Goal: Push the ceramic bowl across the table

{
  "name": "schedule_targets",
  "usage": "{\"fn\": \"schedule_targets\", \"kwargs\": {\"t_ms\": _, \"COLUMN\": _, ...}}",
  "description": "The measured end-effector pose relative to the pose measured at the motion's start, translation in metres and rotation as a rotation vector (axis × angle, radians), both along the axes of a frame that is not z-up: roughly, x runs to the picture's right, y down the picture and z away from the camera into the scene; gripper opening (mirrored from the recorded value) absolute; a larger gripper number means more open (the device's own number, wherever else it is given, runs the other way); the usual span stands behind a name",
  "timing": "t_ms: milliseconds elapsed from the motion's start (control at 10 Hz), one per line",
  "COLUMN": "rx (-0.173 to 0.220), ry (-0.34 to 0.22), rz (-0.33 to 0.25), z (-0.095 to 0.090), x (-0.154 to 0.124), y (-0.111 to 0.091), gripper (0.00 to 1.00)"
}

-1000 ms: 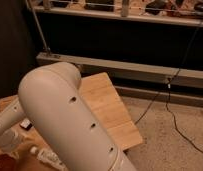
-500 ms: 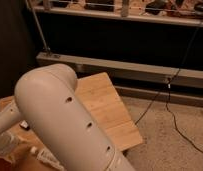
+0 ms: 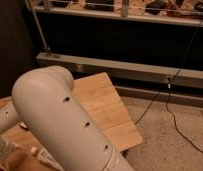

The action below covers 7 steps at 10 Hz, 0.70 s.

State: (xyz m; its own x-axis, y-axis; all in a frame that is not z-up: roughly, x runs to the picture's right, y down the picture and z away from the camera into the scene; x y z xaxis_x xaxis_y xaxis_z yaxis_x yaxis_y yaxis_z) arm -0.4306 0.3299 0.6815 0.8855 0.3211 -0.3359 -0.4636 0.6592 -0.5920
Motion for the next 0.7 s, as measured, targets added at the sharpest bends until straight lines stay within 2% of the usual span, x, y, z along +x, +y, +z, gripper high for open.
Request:
{"fn": "schedule_targets", "kwargs": {"t_ms": 400, "rx": 0.002, "ry": -0.018, "rz": -0.031, "z": -0.0032, "x": -0.0037, "y": 0.0049, "gripper": 0.65}}
{"fn": "schedule_targets", "kwargs": {"t_ms": 700, "rx": 0.040, "ry": -0.008, "rz": -0.044, "z": 0.0039, "x": -0.0016, "y": 0.0013, "gripper": 0.65}}
